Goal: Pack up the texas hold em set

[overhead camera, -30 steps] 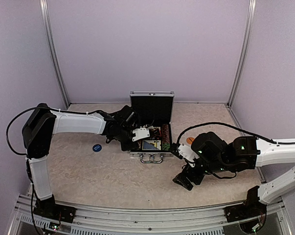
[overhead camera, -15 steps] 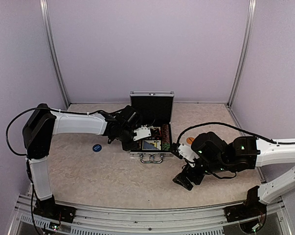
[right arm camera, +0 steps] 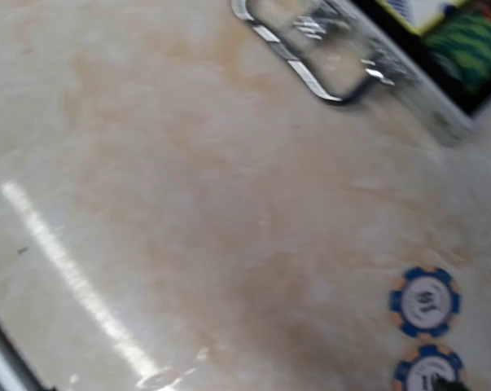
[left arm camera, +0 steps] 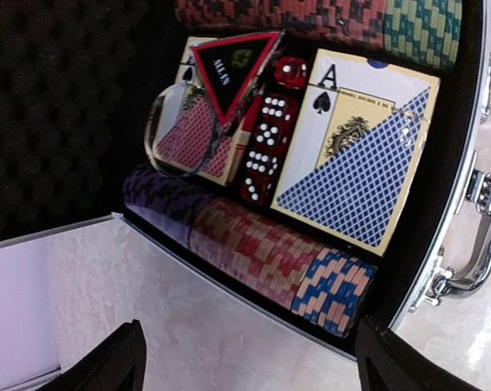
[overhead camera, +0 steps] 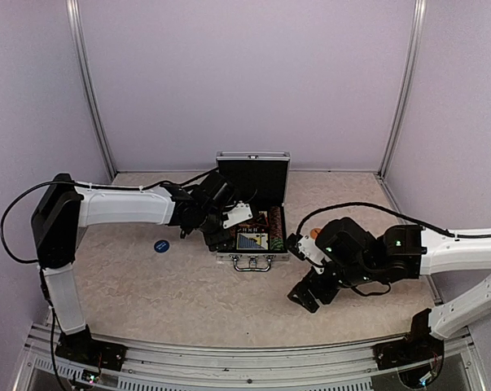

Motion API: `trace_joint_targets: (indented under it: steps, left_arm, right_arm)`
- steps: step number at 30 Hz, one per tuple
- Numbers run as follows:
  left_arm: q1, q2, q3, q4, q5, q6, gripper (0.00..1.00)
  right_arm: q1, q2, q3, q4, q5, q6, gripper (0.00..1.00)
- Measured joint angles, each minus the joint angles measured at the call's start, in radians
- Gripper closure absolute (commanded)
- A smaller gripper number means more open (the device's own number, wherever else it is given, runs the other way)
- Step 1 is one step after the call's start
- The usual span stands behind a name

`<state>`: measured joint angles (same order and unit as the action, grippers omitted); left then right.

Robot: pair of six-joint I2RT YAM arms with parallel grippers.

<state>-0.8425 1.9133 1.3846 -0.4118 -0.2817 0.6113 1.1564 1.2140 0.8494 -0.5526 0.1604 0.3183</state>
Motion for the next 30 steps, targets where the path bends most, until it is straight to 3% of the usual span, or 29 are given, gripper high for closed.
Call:
trace_joint_targets:
  steps: [3,14,22,30]
  left_arm:
    - [-0.002,-0.034,0.000,0.000,-0.018,-0.035,0.01]
    - [-0.093,-0.169,-0.020,0.024,-0.123,-0.336,0.01]
    - [-0.124,-0.257,-0.190,0.056,-0.128,-0.694,0.01]
    - [-0.146,-0.320,-0.206,0.055,-0.172,-0.860,0.01]
  right_arm:
    - [-0.053,0.012,0.000,-0.004,-0.007,0.038,0.00]
    - [-0.253,0.143,-0.006,0.003,-0.031,0.148,0.09]
    - [-0.258,0.314,0.017,0.032,-0.010,0.166,0.20]
    - [-0.258,0.375,0.019,0.097,0.018,0.174,0.27]
